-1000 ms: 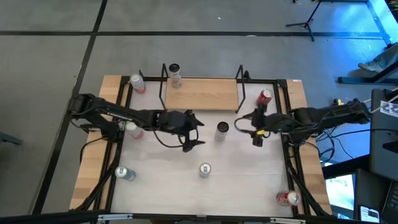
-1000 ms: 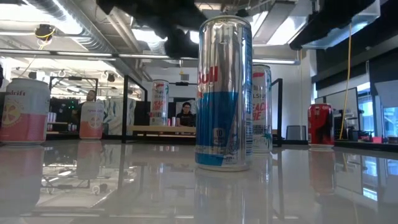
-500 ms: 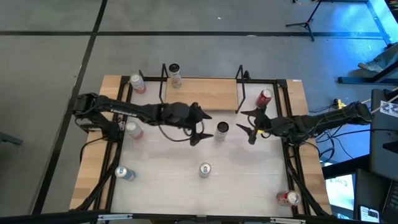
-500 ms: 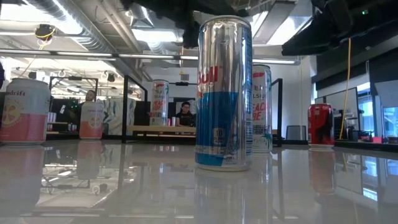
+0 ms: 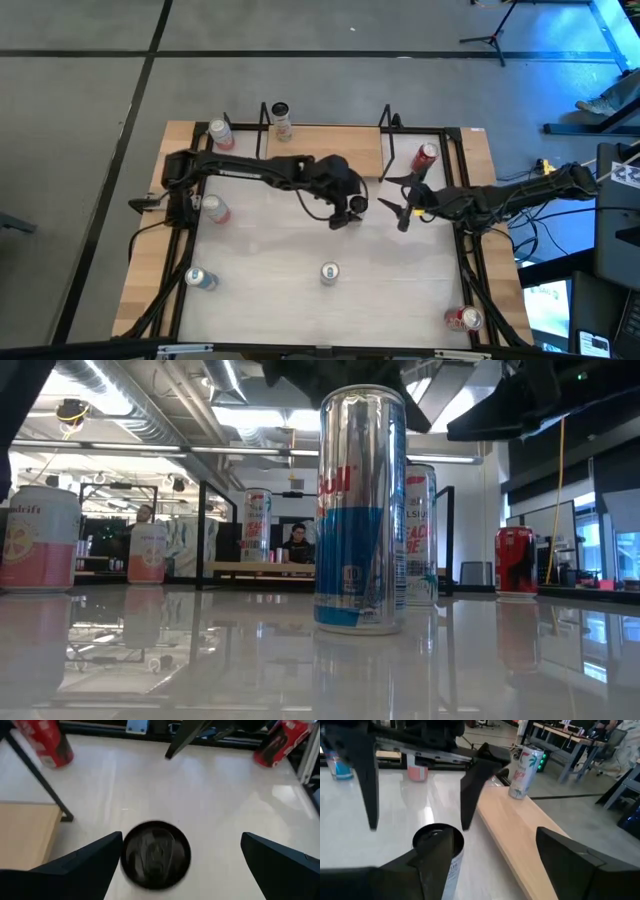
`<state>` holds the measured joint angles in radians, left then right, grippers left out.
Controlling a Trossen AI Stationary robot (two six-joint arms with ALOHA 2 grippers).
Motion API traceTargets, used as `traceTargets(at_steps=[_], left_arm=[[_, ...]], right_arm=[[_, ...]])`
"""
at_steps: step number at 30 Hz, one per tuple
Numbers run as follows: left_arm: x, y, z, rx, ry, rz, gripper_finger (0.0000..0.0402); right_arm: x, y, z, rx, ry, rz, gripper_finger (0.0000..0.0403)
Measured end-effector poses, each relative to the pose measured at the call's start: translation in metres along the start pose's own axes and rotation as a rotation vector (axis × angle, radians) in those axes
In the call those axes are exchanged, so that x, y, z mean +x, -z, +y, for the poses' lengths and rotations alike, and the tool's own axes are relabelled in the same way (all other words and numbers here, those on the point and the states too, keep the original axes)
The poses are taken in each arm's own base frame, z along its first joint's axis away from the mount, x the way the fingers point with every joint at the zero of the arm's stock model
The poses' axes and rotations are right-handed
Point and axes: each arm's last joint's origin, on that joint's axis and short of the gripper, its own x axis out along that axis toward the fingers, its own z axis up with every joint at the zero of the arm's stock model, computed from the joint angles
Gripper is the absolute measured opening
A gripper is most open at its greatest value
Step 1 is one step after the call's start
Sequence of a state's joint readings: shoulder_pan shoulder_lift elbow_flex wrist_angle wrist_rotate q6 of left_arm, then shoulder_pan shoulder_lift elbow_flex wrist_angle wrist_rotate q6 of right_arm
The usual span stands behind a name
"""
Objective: Place canned beverage on shelf
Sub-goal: Put the white-pink soda can on the shelf aligned with the other white-pink soda can
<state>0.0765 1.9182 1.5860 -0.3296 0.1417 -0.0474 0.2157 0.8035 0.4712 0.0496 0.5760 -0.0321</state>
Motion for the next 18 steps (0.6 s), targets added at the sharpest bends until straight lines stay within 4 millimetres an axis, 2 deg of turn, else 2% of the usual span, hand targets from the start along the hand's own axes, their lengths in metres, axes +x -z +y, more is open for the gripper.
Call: traceTargets(at_steps=[5, 8, 18], left_arm=[[0.016, 0.005, 0.002, 0.034, -0.003, 0.019, 0.0396], [0.022, 0.008, 0.005, 0.050, -0.061, 0.028, 0.0396], [0.023, 0.008, 0.000, 0.069, -0.063, 0.029, 0.0396]], right_arm=[[0.005, 0.004, 0.003, -0.020, -0.003, 0.029, 0.0280], [0.008, 0.006, 0.005, -0.030, -0.002, 0.041, 0.0280], [0.008, 0.005, 0.005, -0.031, 0.000, 0.037, 0.0280]])
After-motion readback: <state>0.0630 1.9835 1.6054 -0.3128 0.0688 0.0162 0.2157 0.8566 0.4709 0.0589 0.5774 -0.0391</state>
